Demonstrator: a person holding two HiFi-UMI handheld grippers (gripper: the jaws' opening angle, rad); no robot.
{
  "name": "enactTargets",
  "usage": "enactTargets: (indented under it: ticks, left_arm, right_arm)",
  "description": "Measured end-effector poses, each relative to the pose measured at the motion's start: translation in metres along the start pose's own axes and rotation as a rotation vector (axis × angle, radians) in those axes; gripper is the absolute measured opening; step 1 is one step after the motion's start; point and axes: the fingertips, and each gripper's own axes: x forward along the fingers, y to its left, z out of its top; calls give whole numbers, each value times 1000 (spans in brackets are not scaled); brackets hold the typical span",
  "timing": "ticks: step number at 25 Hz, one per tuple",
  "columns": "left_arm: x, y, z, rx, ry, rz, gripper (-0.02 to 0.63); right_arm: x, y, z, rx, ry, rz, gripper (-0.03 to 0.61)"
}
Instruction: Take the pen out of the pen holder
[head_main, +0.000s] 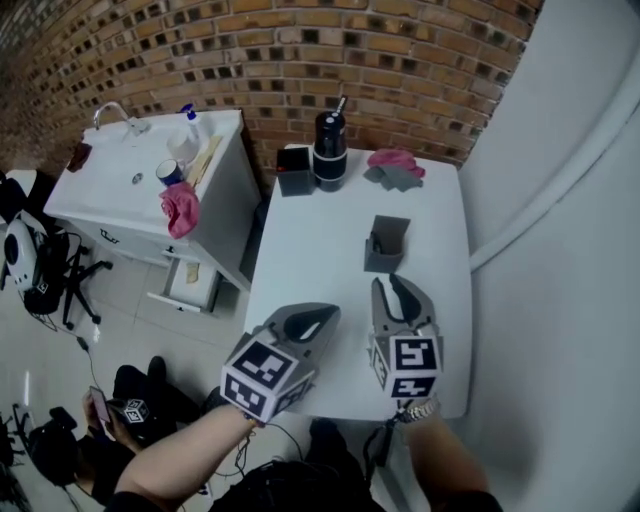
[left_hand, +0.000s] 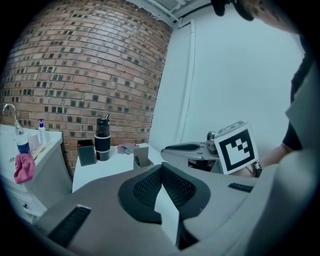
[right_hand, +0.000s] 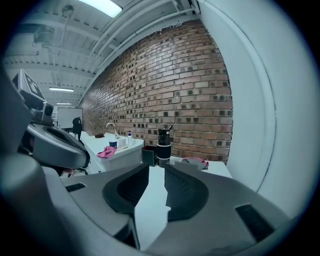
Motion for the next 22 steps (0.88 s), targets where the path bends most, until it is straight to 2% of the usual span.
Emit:
enactTargets:
  ticks: [5,12,22]
  left_arm:
    - [31,27,-8,-42,51,1,3]
    - [71,54,-8,-68,48,-2,3]
    - [86,78,-21,-113,85,16,3]
  right_arm:
    - [53,-17,-11,-18,49,-14,120]
    - [111,-33,-35,-72,122,-35,140]
    - [158,-43,-57,-116,203,-54,149]
